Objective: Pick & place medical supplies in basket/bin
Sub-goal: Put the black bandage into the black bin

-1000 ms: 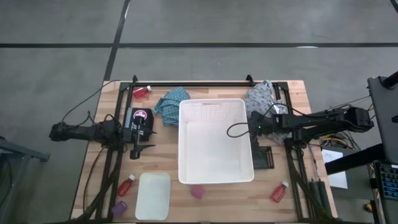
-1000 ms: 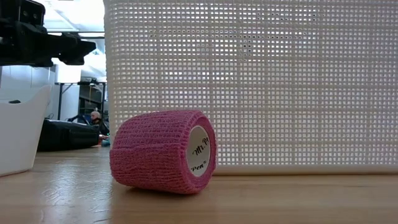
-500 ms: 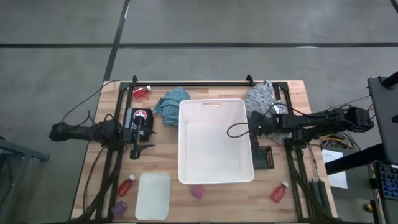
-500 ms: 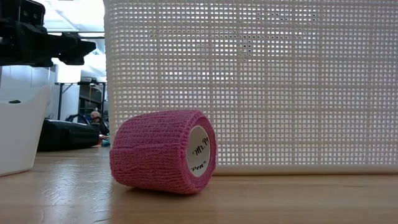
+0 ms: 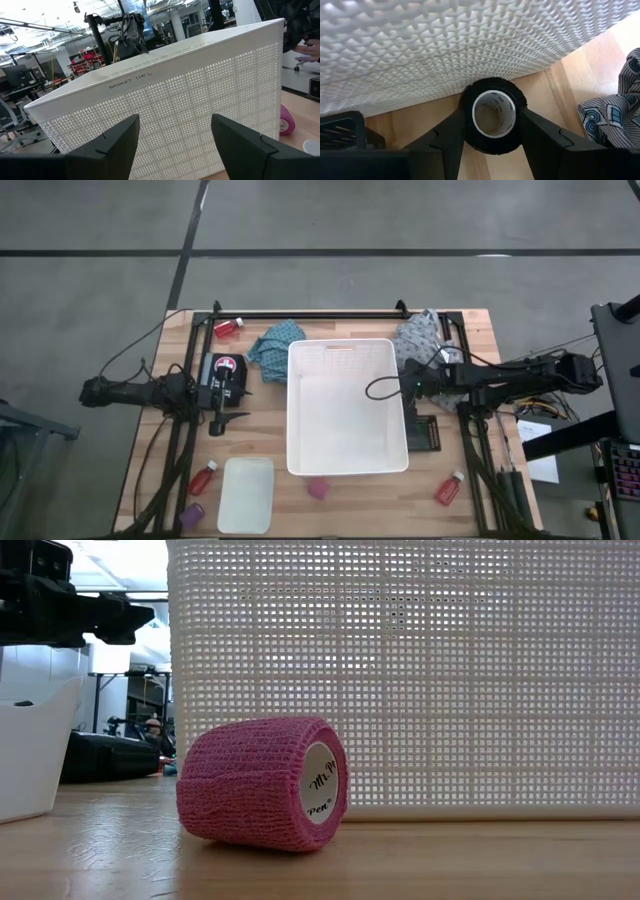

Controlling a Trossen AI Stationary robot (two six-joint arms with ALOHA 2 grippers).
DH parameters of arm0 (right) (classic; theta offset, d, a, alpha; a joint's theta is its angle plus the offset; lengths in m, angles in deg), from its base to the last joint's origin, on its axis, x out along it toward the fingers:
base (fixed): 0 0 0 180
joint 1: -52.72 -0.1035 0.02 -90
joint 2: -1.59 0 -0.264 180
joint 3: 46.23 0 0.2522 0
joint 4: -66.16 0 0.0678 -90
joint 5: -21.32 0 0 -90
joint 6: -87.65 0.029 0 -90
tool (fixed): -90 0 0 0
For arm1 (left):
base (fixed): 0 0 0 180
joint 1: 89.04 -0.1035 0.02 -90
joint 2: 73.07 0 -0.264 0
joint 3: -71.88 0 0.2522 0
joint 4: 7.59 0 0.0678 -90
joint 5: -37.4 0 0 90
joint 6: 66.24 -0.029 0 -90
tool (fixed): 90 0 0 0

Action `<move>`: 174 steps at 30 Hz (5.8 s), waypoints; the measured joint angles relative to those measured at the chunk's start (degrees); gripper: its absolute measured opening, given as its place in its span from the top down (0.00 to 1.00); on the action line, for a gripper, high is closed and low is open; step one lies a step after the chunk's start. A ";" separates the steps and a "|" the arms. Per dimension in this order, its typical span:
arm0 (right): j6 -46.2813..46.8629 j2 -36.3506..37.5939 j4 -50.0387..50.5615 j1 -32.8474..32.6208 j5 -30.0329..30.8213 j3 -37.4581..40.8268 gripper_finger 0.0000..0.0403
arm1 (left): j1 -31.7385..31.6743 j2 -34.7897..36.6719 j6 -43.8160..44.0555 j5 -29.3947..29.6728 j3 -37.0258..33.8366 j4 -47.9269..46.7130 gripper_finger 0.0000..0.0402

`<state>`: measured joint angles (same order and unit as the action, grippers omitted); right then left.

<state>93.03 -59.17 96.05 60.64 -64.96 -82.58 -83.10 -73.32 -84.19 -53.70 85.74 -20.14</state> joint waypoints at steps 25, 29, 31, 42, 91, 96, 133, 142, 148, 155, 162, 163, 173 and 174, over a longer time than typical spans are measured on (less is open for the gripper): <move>3.87 9.65 10.84 -0.04 0.75 -4.96 0.58 | 0.01 0.02 0.00 0.00 0.01 0.01 0.37; 4.30 9.73 15.92 -0.17 0.78 -8.34 0.58 | 0.00 0.02 0.00 0.00 0.02 0.00 0.37; 5.61 9.76 18.06 -0.20 0.77 -9.73 0.58 | 0.00 0.02 0.00 0.00 0.02 0.02 0.37; 10.62 11.29 22.37 -6.58 3.21 -13.07 0.58 | 0.00 0.00 0.00 0.00 0.01 0.01 0.37; 27.95 14.13 14.11 -25.04 22.14 -1.36 0.42 | 0.00 0.00 0.00 0.00 0.00 0.00 0.37; 28.01 14.04 9.83 -21.29 18.63 1.04 0.39 | 0.01 0.00 0.00 0.00 0.01 0.00 0.37; 29.22 5.91 0.29 -17.14 12.63 4.87 0.55 | 0.02 0.00 0.01 0.00 0.01 0.00 0.37; 29.21 5.93 0.39 -17.14 10.98 4.87 0.70 | 0.00 0.00 0.00 0.00 0.00 0.00 0.37; 29.51 6.00 0.59 -17.14 10.03 4.94 0.81 | 0.00 0.00 0.00 0.00 0.02 0.02 0.37; 30.45 6.03 0.64 -17.14 9.94 4.96 0.91 | 0.00 0.00 0.02 0.00 0.00 0.01 0.37; 30.50 6.06 0.74 -17.13 9.93 4.98 0.94 | 0.01 0.00 0.00 0.00 0.00 0.00 0.37; 30.51 6.06 0.75 -17.14 9.95 4.97 0.94 | 0.01 0.00 0.00 0.00 0.01 0.00 0.37; 30.25 5.91 6.38 -17.16 10.43 1.26 0.94 | 0.00 0.00 0.00 0.00 0.02 0.00 0.37; 30.23 5.89 7.39 -17.16 10.61 0.59 0.95 | 0.00 0.00 0.01 0.00 0.01 0.00 0.37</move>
<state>123.26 -53.29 103.44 43.48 -54.35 -81.99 -83.10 -73.32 -84.18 -53.70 85.75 -20.14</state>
